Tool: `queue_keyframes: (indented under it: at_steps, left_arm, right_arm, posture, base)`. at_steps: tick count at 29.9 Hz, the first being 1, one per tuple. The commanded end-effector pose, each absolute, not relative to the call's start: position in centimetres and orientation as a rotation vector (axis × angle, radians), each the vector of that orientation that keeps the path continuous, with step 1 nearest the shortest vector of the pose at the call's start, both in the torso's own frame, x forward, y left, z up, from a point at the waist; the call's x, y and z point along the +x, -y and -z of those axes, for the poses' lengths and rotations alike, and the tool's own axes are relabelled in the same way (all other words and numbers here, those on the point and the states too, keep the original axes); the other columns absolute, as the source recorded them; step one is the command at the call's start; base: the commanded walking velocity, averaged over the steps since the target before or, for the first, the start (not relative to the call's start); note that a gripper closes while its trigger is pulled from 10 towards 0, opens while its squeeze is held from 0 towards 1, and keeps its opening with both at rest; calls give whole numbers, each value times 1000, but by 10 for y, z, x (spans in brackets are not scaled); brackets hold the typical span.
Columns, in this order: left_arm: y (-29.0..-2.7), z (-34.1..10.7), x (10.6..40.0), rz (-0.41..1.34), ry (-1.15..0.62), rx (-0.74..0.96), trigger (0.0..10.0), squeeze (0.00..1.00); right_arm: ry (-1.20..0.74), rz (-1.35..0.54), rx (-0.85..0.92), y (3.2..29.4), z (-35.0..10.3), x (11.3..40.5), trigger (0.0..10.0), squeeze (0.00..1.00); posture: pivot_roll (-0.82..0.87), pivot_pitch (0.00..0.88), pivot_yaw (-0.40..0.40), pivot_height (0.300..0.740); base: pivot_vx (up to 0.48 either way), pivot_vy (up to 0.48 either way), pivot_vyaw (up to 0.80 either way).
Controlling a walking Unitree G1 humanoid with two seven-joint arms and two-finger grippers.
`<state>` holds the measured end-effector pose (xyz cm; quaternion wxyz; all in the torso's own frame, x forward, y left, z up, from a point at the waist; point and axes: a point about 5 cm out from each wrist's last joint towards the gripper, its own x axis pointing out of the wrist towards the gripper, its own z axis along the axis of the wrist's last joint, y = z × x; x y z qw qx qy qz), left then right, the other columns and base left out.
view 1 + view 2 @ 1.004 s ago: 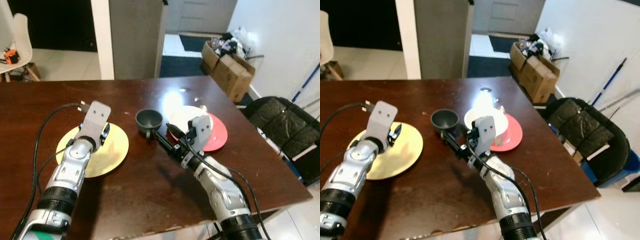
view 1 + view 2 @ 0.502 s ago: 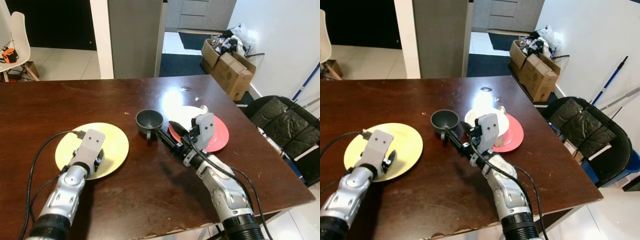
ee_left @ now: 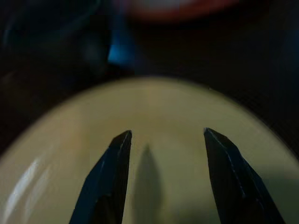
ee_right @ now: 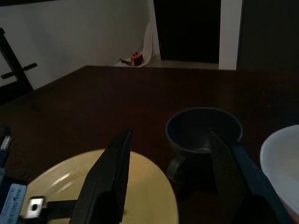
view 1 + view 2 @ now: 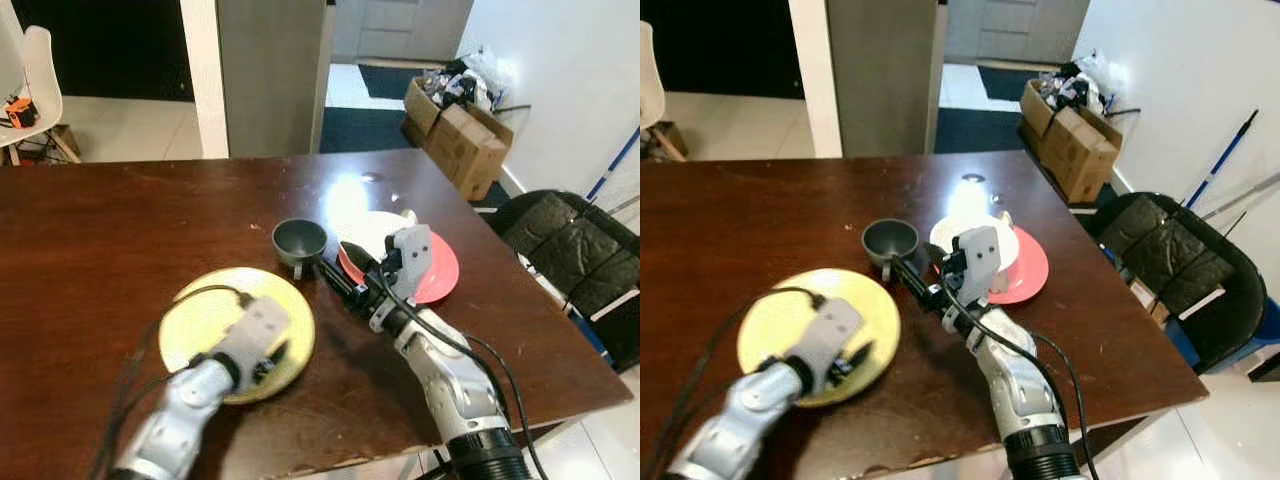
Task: Setting the table
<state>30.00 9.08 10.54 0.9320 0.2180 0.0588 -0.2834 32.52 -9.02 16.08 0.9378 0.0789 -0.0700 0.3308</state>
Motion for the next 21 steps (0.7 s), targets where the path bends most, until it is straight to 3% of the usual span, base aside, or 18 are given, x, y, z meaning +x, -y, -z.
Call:
queue_keyframes:
  at_steps: [1,3,7,16,21]
  left_arm:
    - [-85,-102,299,607,-128,473,10000,0]
    - [-76,-104,300,627,-117,466,10000,0]
    - [-81,-114,304,595,-91,448,10000,0]
    - [-178,-172,306,359,40,356,10000,0]
    - [-197,-172,294,326,33,347,10000,0]
  right_arm:
    - [138,-671,162,91,-161,327,10000,0]
    - [138,-670,161,90,-161,326,10000,0]
    - [143,-664,163,92,-162,324,10000,0]
    - [62,-696,172,100,-142,313,10000,0]
    - [-5,-755,170,96,-127,304,10000,0]
  posture:
    - [90,34,6,740]
    - [80,35,11,740]
    - [74,36,15,740]
    - [90,46,14,740]
    - [95,48,8,740]
  base:
    - [0,0,0]
    - [0,0,0]
    - [0,0,0]
    - [0,0,0]
    - [0,0,0]
